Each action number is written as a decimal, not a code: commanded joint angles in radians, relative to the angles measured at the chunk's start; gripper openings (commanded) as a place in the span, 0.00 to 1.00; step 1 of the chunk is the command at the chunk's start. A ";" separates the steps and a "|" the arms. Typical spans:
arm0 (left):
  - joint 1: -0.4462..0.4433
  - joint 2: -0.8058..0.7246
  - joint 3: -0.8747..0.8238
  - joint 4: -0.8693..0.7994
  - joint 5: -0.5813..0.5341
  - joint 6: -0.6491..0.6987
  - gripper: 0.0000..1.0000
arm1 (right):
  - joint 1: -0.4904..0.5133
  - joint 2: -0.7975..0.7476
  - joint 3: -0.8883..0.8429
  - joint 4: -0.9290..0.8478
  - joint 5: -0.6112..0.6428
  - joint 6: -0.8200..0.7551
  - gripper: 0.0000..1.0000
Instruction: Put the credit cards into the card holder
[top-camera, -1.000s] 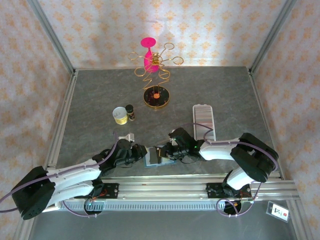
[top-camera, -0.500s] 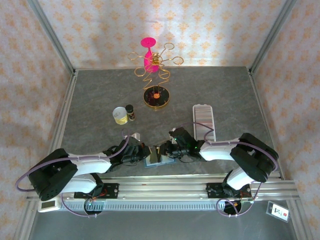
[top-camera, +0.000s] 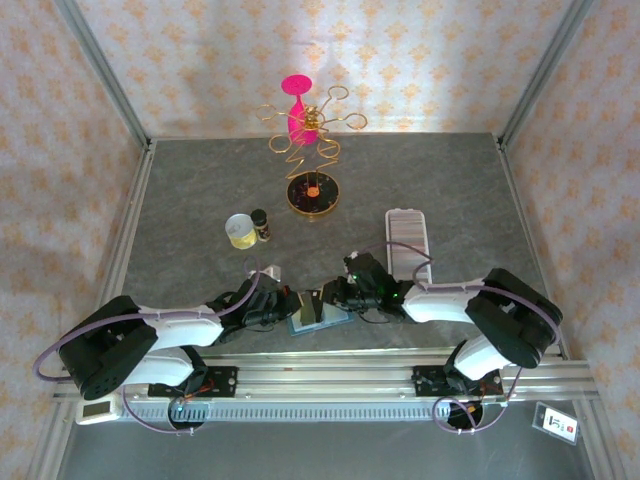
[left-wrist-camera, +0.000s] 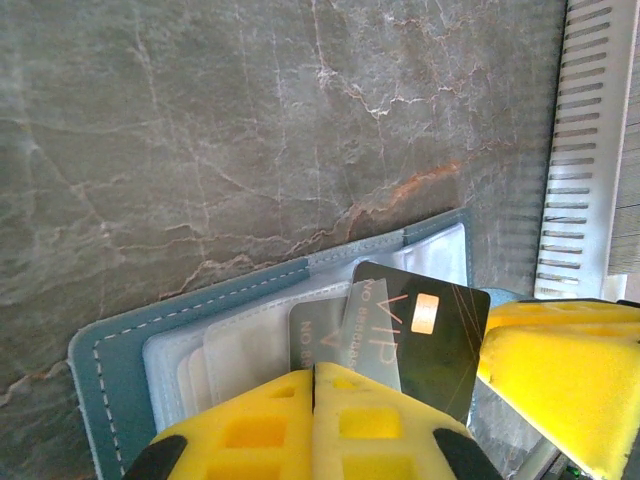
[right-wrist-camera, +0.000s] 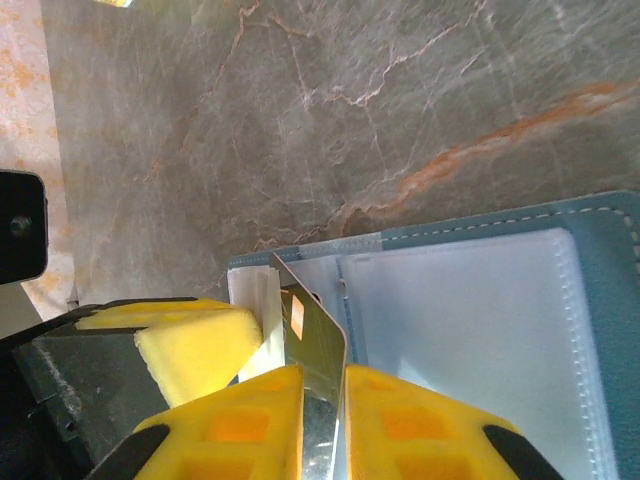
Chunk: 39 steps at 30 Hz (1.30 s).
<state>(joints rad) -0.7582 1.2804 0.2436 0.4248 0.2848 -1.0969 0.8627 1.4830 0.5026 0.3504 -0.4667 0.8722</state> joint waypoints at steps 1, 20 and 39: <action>0.005 0.005 -0.033 -0.022 -0.003 0.029 0.00 | -0.005 -0.021 -0.021 0.042 0.026 0.013 0.17; 0.005 -0.012 -0.042 -0.038 -0.007 0.032 0.00 | -0.005 0.043 0.002 0.129 -0.070 0.032 0.17; 0.005 -0.030 -0.075 -0.026 -0.011 0.025 0.00 | -0.030 -0.041 -0.042 0.049 -0.001 0.004 0.00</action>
<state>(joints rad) -0.7582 1.2495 0.2008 0.4572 0.2840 -1.0901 0.8371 1.4666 0.4751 0.4290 -0.5003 0.8928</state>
